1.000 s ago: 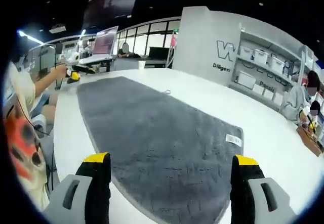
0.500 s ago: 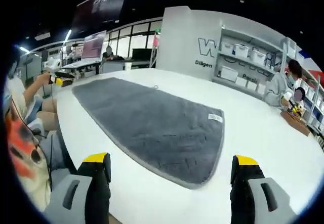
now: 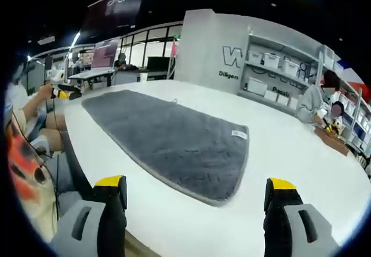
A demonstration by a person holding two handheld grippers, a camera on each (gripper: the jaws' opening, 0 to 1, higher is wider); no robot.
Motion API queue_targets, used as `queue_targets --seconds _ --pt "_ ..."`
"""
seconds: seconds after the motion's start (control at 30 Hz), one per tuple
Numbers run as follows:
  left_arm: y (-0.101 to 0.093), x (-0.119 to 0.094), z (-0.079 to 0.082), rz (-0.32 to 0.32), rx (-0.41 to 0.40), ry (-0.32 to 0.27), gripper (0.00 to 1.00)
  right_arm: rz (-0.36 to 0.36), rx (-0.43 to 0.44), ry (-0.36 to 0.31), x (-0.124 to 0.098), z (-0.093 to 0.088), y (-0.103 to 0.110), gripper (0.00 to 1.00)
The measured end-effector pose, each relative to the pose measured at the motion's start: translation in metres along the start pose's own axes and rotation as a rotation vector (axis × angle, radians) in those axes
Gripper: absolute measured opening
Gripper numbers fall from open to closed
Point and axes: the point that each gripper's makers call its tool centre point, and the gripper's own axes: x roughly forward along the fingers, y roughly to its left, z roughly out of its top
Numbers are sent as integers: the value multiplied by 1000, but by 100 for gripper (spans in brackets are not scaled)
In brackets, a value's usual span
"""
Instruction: Open the folded towel by lifting each exposed corner and separating the folded layers until the towel lies flat within the target outline without major curled edges
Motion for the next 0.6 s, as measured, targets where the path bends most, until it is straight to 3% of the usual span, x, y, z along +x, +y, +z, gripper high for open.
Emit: queue_targets --seconds 0.33,0.6 --pt "-3 5 -2 -19 -13 4 99 34 -7 41 5 -17 9 99" --pt "-10 13 -2 -52 -30 -8 97 14 -41 78 10 -27 10 99"
